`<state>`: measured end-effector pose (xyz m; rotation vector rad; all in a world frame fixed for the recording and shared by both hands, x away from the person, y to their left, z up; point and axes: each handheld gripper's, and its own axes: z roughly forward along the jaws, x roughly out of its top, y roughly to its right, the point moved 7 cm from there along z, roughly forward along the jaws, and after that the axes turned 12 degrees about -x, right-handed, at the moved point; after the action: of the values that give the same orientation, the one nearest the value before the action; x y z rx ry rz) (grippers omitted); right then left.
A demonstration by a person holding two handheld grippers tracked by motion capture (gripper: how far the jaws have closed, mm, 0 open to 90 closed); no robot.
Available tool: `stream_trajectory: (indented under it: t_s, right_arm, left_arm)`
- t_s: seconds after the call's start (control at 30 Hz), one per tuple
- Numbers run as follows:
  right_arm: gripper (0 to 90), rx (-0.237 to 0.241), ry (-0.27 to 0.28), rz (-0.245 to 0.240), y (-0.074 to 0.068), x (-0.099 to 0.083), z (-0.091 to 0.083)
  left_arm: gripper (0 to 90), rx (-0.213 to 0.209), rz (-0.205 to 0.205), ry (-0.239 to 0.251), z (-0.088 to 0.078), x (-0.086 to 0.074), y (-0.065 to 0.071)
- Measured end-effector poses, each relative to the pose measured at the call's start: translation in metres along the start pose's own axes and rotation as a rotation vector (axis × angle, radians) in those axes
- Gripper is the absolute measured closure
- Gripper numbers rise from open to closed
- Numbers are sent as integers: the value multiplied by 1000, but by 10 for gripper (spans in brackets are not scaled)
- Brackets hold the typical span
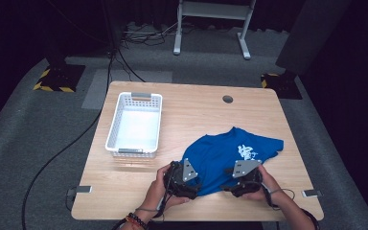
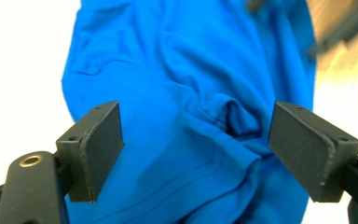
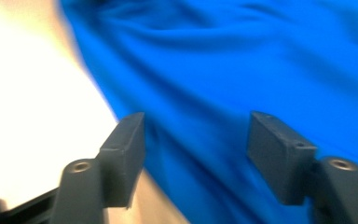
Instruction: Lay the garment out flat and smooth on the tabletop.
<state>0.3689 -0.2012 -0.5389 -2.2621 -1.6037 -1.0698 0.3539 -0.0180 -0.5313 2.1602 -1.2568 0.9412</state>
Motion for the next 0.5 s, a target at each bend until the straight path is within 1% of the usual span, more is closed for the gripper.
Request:
stream_trajectory:
  t_s: [0.03, 0.07, 0.1, 0.13, 0.17, 0.2, 0.23, 0.27, 0.3, 0.33, 0.37, 0.4, 0.43, 0.47, 0.5]
  right_arm:
    - [398, 24, 1, -20, -7, 1, 3]
    - [442, 40, 7, -18, -11, 2, 5]
    - [498, 56, 11, -7, -13, 3, 6]
    - [524, 65, 8, -10, -13, 3, 5]
    - [524, 65, 8, -10, -13, 3, 5]
    - [552, 61, 3, -15, -12, 2, 4]
    - [620, 65, -1, -11, -11, 1, 3]
    - [693, 79, -10, -2, -9, -2, 1]
    - [693, 79, -10, -2, -9, -2, 1]
    - [773, 75, -27, -15, -6, -6, -3]
    - [801, 70, -34, -23, -5, -7, -5]
    - [818, 65, -39, -32, -5, -9, -6]
    - [831, 67, -44, -34, -4, -10, -8]
    - [840, 69, -41, -36, -3, -12, -10]
    - [845, 71, -38, -37, -3, -12, -12]
  left_arm:
    - [186, 4, 0, 1, -1, 0, -1]
    - [193, 13, -4, -4, -2, 0, -3]
    - [199, 13, -4, -4, -2, 0, -3]
    - [206, 32, 0, -10, -2, -1, -6]
    - [206, 45, -1, -16, -2, -2, -9]
    - [220, 52, -1, -24, -2, -3, -12]
    - [226, 73, -5, -34, -2, -5, -16]
    - [239, 88, -8, -43, -3, -7, -20]
    - [239, 94, -13, -45, -3, -8, -22]
    - [251, 112, -33, -54, -4, -12, -28]
    - [263, 127, -38, -65, -5, -14, -32]
    - [264, 127, -38, -65, -5, -14, -32]
    - [265, 140, -45, -72, -5, -16, -34]
    - [265, 145, -56, -74, -5, -17, -36]
    - [265, 162, -65, -100, -5, -21, -40]
